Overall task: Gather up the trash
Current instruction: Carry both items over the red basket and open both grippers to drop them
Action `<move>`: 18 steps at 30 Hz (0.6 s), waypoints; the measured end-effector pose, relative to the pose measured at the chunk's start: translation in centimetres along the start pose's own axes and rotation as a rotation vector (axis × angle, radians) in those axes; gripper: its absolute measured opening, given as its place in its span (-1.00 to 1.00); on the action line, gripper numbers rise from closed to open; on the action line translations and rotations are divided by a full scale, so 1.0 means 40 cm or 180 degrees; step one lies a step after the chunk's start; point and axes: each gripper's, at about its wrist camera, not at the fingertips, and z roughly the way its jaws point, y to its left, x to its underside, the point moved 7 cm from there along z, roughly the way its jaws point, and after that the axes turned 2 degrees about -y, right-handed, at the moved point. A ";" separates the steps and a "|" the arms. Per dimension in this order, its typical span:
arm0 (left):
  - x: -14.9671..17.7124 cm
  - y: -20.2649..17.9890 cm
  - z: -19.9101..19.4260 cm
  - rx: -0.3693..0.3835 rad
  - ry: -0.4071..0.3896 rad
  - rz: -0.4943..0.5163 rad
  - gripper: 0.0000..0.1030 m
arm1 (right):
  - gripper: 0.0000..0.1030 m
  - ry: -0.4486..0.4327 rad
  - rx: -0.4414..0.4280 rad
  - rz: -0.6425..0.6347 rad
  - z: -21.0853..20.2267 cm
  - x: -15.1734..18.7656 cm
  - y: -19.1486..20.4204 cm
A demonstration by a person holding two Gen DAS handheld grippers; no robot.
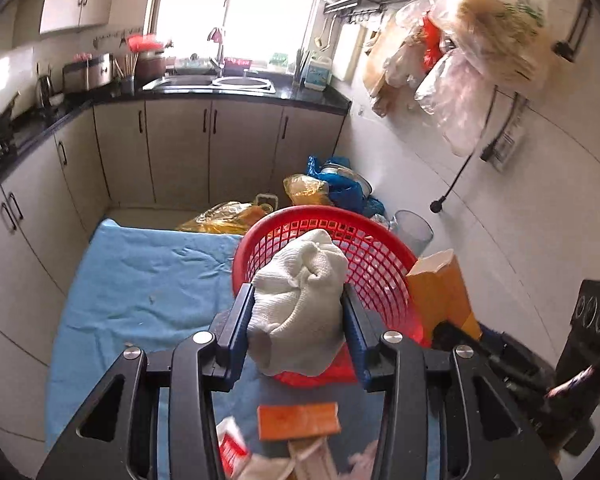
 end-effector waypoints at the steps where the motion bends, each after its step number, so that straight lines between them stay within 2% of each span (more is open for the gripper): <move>1: -0.007 0.003 0.018 -0.0025 0.0005 -0.0015 -0.18 | 0.05 0.0017 0.0026 0.0005 0.018 -0.005 -0.005; 4: -0.010 0.008 0.039 0.0027 -0.0008 -0.0062 0.02 | 0.14 0.0086 0.0089 0.0045 0.065 -0.009 -0.025; 5: -0.010 0.008 0.038 0.0063 -0.0019 -0.0069 0.17 | 0.19 0.0093 0.0079 0.0082 0.073 -0.007 -0.034; 6: -0.010 0.012 0.033 0.0076 -0.0044 -0.0062 0.32 | 0.26 0.0106 0.0051 0.0109 0.079 -0.007 -0.037; 8: -0.012 0.014 0.016 0.0043 -0.0147 -0.0010 0.44 | 0.51 0.0077 0.0085 0.0085 0.082 -0.009 -0.044; 13: 0.001 0.032 -0.040 -0.0005 -0.0196 -0.0040 0.47 | 0.55 -0.0002 0.0147 0.0016 0.053 -0.010 -0.043; 18: 0.042 0.068 -0.138 -0.0076 -0.0282 -0.0163 0.47 | 0.56 -0.0087 0.0155 -0.0003 -0.037 -0.001 -0.028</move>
